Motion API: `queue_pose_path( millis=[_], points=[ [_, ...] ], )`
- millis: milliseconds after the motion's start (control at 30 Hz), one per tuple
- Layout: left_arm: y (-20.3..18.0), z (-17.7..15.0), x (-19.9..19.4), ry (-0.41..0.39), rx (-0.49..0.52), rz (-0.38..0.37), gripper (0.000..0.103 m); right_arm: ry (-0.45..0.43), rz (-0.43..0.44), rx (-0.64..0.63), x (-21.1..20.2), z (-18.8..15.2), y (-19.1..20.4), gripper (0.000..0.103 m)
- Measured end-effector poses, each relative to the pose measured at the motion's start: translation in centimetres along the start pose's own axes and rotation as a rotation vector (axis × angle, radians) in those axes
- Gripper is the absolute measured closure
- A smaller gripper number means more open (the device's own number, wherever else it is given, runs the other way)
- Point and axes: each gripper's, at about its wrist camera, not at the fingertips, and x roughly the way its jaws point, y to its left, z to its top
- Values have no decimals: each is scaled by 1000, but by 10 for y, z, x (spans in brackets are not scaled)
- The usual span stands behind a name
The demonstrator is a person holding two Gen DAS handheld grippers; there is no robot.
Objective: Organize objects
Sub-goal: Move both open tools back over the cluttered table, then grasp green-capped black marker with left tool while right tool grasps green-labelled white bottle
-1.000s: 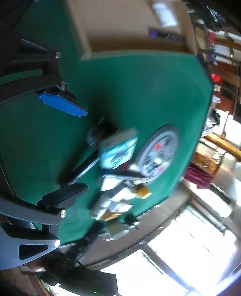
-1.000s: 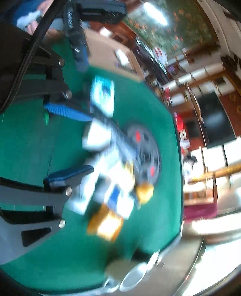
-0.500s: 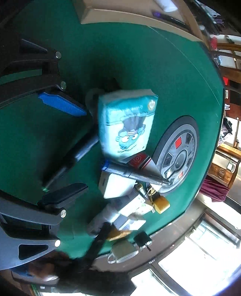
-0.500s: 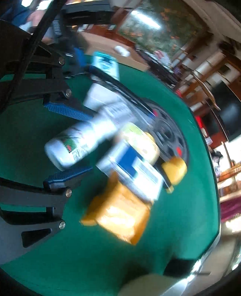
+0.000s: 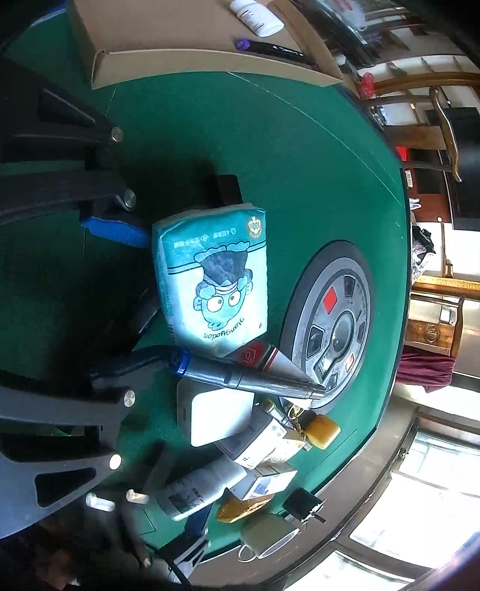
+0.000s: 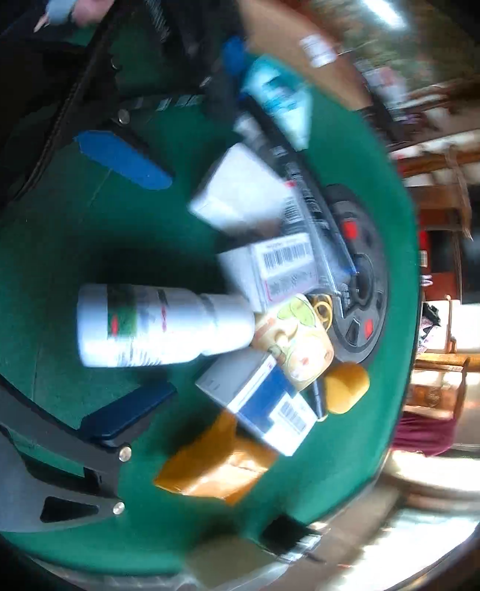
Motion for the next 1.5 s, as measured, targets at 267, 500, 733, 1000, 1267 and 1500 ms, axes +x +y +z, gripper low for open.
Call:
queue_pose_path(
  millis=[267,500,733,1000,1267,1500],
  points=[
    [-6,-3,0,-17,21,20,56,-8,32,-15,-1,0,2,0],
    [-9,-3,-1,-17,33,33,55,-19,42,-29,8,2,4,0],
    [-15,-5,-1,-17,41,56,52,-19,42,-30,8,1,4,0],
    [-19,-6,-1,-10,55,75,47,-19,42,-30,7,1,5,0],
    [-20,-6,-3,-20,62,106,91,-19,43,-30,7,1,5,0],
    [-9,-16,-11,-25,93,120,91,-19,43,-30,8,1,5,0]
  ],
)
